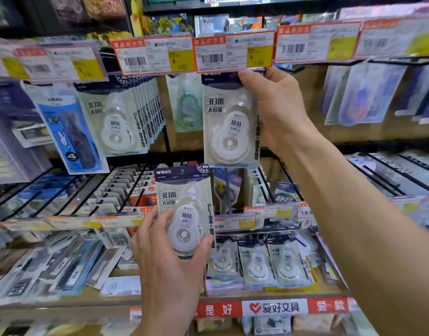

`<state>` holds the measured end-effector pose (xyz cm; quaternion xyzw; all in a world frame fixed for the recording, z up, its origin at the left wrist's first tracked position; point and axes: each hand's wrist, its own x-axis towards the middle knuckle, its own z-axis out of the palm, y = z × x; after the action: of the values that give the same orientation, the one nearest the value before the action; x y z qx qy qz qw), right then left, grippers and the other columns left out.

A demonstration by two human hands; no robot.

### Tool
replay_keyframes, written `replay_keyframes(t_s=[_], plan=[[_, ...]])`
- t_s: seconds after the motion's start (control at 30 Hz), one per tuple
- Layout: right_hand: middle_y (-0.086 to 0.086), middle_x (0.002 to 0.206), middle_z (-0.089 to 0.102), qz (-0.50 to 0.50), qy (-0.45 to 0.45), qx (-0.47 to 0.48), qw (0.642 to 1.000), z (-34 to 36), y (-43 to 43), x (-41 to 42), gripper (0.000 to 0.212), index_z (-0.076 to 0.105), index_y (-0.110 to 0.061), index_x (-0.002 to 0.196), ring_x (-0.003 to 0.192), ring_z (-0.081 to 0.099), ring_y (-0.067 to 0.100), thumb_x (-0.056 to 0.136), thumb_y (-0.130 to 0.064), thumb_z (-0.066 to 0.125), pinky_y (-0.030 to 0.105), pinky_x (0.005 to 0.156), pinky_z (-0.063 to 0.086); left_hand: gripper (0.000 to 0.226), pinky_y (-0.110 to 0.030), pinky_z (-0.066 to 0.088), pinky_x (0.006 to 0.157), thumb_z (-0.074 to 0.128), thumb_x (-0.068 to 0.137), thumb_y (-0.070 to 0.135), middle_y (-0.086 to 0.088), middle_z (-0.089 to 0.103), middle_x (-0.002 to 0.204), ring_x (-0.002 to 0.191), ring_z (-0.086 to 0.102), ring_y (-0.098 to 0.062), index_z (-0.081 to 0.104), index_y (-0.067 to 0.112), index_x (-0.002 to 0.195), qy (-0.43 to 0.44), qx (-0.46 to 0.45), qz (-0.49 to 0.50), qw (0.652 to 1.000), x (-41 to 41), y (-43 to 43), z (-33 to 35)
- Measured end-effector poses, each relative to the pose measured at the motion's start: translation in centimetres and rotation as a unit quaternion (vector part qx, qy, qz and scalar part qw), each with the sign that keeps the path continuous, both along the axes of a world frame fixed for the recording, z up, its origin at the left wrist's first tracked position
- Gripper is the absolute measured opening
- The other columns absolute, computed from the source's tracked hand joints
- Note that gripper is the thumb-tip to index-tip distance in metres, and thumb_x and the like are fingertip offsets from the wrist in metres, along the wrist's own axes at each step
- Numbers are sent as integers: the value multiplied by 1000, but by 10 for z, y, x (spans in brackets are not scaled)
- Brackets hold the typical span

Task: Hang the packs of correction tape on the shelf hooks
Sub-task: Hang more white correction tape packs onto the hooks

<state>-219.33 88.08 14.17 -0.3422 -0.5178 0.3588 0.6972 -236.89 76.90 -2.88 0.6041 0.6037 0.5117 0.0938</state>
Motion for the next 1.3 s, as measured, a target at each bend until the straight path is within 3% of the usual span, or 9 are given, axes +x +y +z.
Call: replay_keyframes(t_s=[0.17,0.33,0.47,0.63,0.77,0.93,1.07,1.2,1.3], plan=[[9,108,78,-2,-3,-8,1000,0,11,-3,15,71,-14,103,102,75,28,101,-7,58,50,99,57,67,-30,21,105,81,71,40,13,32,143,138,21,-8,46,33,128,9,6,-1,1000,-2,1,-2],[3,101,80,-44,-49,-22,998,-2,23,-1,11,74,-21,93,100,75,25,96,-17,64,51,96,58,67,-32,22,106,80,72,42,16,31,142,138,21,-6,44,35,128,15,15,-3,1000,-2,5,-3],[-8,90,75,-140,-97,-60,984,2,44,1,6,70,-22,93,84,71,9,91,-28,71,31,83,60,68,-34,25,106,77,72,49,29,23,132,136,21,-3,40,39,129,25,18,-11,999,2,8,-1],[-2,101,71,-206,-97,-80,970,7,69,0,34,66,-15,106,94,69,15,84,-38,77,37,90,58,69,-32,23,109,74,73,49,19,25,144,135,17,0,41,32,132,31,21,-21,999,13,14,3],[-6,104,63,-220,-106,-95,965,4,66,4,38,60,-16,111,96,62,13,87,-42,74,33,89,53,69,-27,18,108,74,75,48,20,23,143,132,12,6,41,30,133,46,18,-33,998,24,17,7],[-13,101,58,-191,-95,-110,971,-33,20,6,33,58,-20,118,87,57,-1,99,-47,59,18,71,44,69,-25,18,108,74,77,48,18,23,142,128,11,8,41,27,133,57,34,-47,997,33,25,9],[4,91,73,-42,-100,-148,983,-76,-19,-3,34,70,-15,92,81,62,13,96,-49,63,35,76,52,68,-24,18,107,75,76,48,10,28,146,128,12,6,43,26,133,51,48,-48,996,40,35,11],[16,93,75,27,-58,-152,986,-90,-28,-7,19,69,-3,102,81,69,22,97,-22,67,39,72,58,70,-18,14,106,74,77,50,9,29,147,132,15,4,42,26,134,67,56,-48,995,46,40,11],[5,81,73,22,-53,-148,987,-85,-27,-4,9,69,-8,92,71,67,16,96,-17,68,29,62,54,73,-23,17,109,72,78,53,8,28,148,138,19,-4,39,25,137,77,61,-54,994,46,40,10]])
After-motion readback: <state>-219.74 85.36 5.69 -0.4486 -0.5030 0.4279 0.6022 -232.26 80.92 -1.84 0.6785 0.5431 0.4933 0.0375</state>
